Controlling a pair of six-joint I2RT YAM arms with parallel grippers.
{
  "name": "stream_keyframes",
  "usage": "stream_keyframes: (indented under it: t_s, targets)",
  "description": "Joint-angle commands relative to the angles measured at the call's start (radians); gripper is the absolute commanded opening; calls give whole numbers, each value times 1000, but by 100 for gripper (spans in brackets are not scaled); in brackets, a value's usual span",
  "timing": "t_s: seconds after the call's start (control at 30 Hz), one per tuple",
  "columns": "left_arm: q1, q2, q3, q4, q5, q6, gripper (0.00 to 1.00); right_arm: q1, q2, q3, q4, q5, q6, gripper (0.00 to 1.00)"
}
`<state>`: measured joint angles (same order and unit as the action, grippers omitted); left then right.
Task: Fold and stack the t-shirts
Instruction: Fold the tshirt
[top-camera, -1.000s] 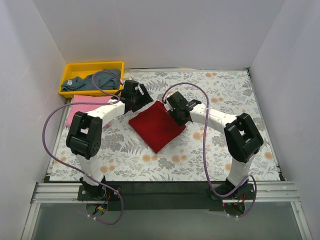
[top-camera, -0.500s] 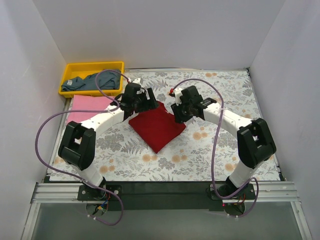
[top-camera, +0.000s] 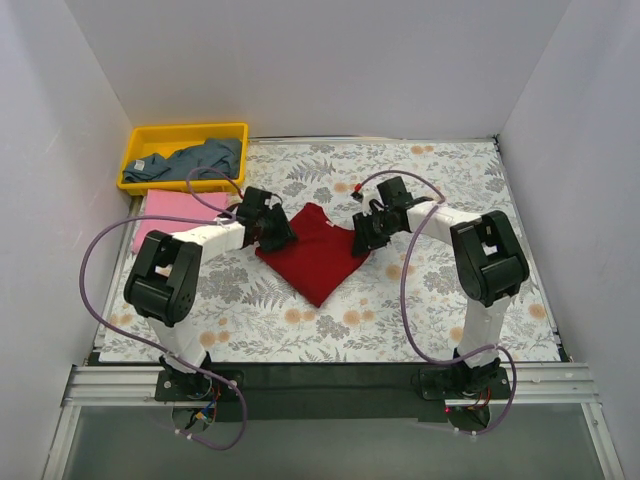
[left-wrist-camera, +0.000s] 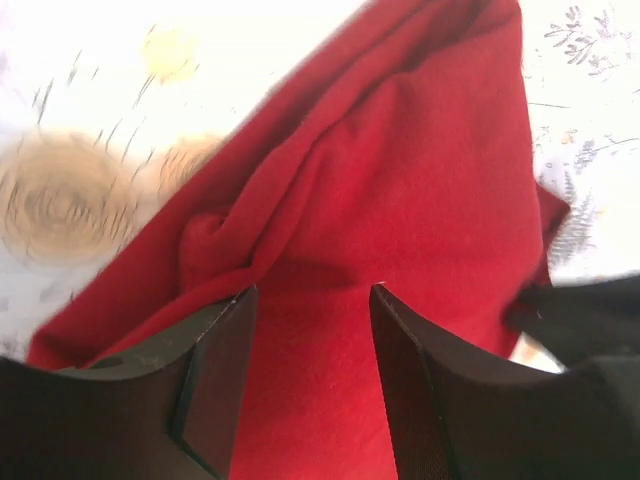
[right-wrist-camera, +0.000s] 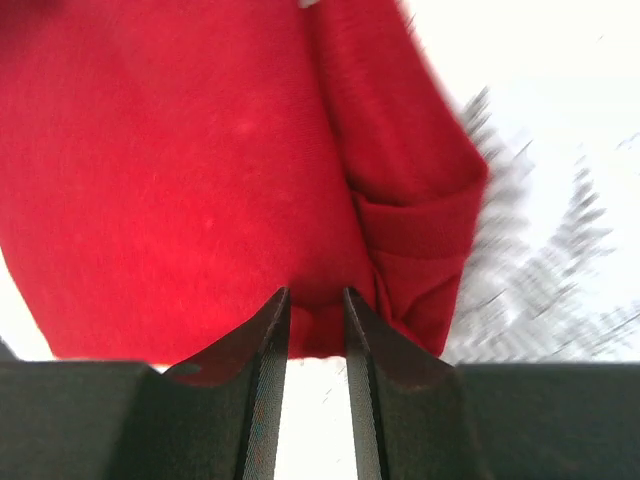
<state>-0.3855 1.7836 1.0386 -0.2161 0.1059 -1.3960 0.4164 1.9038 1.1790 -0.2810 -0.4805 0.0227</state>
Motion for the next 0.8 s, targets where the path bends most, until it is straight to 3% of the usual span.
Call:
stream_keyframes:
  t_s: [0.0, 0.13, 0.27, 0.4, 0.53, 0.77]
  targets:
    - [11, -65, -113, -45, 89, -151, 47, -37, 80, 105, -9, 130, -53, 31]
    - [-3, -147, -245, 169, 241, -339, 54, -76, 141, 258, -33, 189, -69, 32]
    - [-23, -246, -241, 190, 233, -356, 63, -82, 117, 355, -70, 129, -44, 35]
    - [-23, -398, -203, 92, 144, -259, 66, -70, -11, 280, -57, -51, 17, 38]
    - [-23, -484, -218, -9, 113, -146, 64, -25, -127, 77, 17, -333, 120, 40]
    - [-23, -403, -250, -83, 235, -60, 48, 125, -178, -154, 235, -520, 299, 41]
